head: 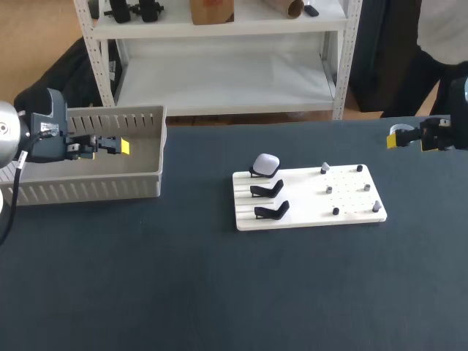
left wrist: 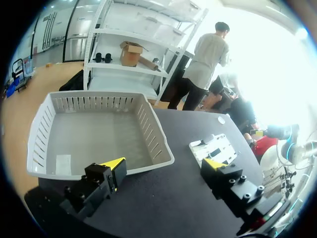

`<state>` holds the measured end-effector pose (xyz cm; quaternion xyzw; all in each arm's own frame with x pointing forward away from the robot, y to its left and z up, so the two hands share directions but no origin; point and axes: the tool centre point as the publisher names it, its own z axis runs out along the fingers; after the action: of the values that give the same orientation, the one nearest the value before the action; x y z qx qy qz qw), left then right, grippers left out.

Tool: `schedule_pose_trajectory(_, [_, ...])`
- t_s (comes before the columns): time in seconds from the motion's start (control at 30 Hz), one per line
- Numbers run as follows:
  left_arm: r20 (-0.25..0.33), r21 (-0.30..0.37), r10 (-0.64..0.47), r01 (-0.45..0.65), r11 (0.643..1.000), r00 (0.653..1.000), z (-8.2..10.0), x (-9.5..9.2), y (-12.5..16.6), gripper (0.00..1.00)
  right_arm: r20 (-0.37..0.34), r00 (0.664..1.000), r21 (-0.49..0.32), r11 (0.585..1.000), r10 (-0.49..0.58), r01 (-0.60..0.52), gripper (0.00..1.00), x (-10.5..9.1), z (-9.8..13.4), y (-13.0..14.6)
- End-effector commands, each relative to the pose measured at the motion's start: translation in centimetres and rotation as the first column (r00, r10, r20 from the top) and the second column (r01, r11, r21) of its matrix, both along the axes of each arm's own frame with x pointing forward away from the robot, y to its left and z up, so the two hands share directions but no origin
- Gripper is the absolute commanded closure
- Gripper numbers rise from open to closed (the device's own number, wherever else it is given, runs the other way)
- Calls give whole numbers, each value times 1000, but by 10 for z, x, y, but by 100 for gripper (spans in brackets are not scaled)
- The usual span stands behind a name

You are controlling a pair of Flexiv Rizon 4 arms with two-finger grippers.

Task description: Pick up each earbud case from the left stands, insert the matching earbuds, close the lid, and place the case in the box.

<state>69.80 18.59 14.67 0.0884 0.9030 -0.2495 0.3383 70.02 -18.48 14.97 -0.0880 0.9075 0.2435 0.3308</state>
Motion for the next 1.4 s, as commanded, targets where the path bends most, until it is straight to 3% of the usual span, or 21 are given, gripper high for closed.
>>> schedule_pose_trajectory(0.03, [-7,7,2,-2,1000,1000,1,1,-1,0,-1,1000,1,1000,2,-2,0,0,0,0])
schedule_pose_trajectory(0.53, [-7,7,2,-2,1000,1000,1,1,-1,0,-1,1000,1,1000,2,-2,0,0,0,0])
schedule_pose_trajectory(0.6, [115,44,-129,125,991,985,7,4,-8,0,-1,1000,1,1000,2,-2,0,0,0,0])
schedule_pose_trajectory(0.63, [146,65,-213,205,977,966,9,5,-9,0,-1,1000,1,1000,2,-2,0,0,0,0])
schedule_pose_trajectory(0.7, [259,94,-316,302,949,913,11,8,-10,0,-1,1000,1,1000,2,-2,0,0,0,0])
schedule_pose_trajectory(0.77, [356,170,-462,430,887,812,14,8,-10,0,-1,1000,1,1000,2,-2,0,0,0,0])
schedule_pose_trajectory(0.8, [380,215,-549,506,835,745,16,7,-11,0,-1,1000,1,1000,2,-2,0,0,0,0])
schedule_pose_trajectory(0.83, [431,287,-657,596,750,619,17,1,-15,0,-1,1000,1,1000,2,-2,0,0,0,0])
schedule_pose_trajectory(0.87, [459,272,-722,691,670,518,20,-4,-17,0,-1,1000,1,1000,2,-2,0,0,0,0])
schedule_pose_trajectory(0.93, [450,332,-846,826,455,285,23,-12,-21,0,-1,1000,1,1000,2,-2,0,0,0,0])
schedule_pose_trajectory(0.97, [426,371,-883,852,370,197,24,-15,-25,0,-1,1000,1,1000,2,-2,0,0,0,0])
schedule_pose_trajectory(1.4, [426,371,-883,852,370,197,24,-15,-25,0,-1,1000,1,1000,2,-2,0,0,0,0])
